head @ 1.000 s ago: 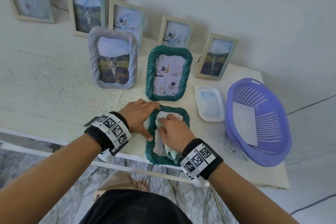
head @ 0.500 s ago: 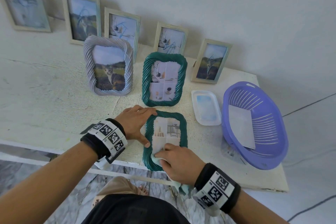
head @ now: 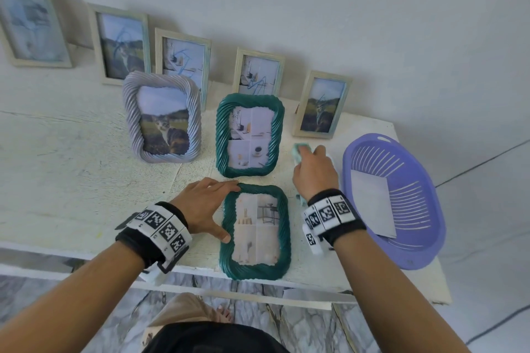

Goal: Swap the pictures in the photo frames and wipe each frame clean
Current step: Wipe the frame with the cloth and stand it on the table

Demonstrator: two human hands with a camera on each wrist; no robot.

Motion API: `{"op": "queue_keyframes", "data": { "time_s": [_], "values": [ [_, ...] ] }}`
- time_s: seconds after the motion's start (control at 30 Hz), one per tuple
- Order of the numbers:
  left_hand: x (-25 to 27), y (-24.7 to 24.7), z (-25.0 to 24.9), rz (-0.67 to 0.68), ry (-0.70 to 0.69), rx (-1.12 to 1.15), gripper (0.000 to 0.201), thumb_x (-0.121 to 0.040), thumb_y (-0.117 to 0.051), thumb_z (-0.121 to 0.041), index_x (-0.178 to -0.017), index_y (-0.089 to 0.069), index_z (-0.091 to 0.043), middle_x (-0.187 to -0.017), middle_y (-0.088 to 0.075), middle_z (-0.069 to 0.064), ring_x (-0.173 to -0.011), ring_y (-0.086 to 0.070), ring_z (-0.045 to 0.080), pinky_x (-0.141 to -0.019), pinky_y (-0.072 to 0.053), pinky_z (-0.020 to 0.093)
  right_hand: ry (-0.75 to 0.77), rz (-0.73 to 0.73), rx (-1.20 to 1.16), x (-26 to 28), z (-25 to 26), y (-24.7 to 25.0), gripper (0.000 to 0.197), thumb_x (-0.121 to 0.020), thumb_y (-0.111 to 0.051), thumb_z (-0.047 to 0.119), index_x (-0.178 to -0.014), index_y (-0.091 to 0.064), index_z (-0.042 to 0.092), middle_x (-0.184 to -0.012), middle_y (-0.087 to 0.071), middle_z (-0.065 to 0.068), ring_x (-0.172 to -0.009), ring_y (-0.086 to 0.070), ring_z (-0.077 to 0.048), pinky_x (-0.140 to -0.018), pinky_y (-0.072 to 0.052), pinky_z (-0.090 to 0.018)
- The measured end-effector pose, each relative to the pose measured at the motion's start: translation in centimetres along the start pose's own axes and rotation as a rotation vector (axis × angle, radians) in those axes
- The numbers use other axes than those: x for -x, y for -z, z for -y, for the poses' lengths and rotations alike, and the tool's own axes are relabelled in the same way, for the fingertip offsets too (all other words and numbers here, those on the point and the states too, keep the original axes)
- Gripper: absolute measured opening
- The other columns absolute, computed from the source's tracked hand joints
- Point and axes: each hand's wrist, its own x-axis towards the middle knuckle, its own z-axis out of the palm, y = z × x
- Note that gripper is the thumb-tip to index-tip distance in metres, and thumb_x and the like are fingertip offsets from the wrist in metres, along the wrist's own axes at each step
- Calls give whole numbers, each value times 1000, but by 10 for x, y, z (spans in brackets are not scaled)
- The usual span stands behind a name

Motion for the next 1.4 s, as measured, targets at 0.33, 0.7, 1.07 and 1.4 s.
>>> {"op": "queue_keyframes", "data": {
  "time_s": [0.33,0.7,1.07,1.4],
  "values": [
    [5,-1,-3,12,20,2,107,-71,-70,-66,-152,-10,-33,-161,-13,-9,-142,-17,18,-114,-17,37,-253,165,137,-21,-14,-38,61,-92,-48,19,-144,-24,-3,-142,-37,-24,-129,-38,-40,-102,-39,-47],
    [21,-8,-17,-84,104,13,102,-77,-66,-61,-154,-5,-34,-156,-30,-2,-133,-38,24,-109,-32,41,94,-1,-138,71,6,-19,38,-96,-43,27,-131,-43,13,-108,-54,-12,-99,-53,-29,-78,-48,-38],
    [29,-29,-60,-234,230,523,100,-68,-58,-76,-150,-23,-31,-139,-52,4,-121,-53,24,-100,-44,36,-365,218,-976,97,-11,-42,34,-88,-56,27,-99,-62,-4,-84,-58,-6,-82,-55,-19,-73,-41,-31],
    [33,-19,-86,-371,151,1193,112,-57,-71,-78,-149,-24,-36,-142,-47,-7,-125,-48,8,-106,-40,33,-108,286,-1563,128,24,1,17,-100,-49,23,-111,-56,12,-101,-69,-10,-89,-68,-19,-69,-55,-36]
  ]
}}
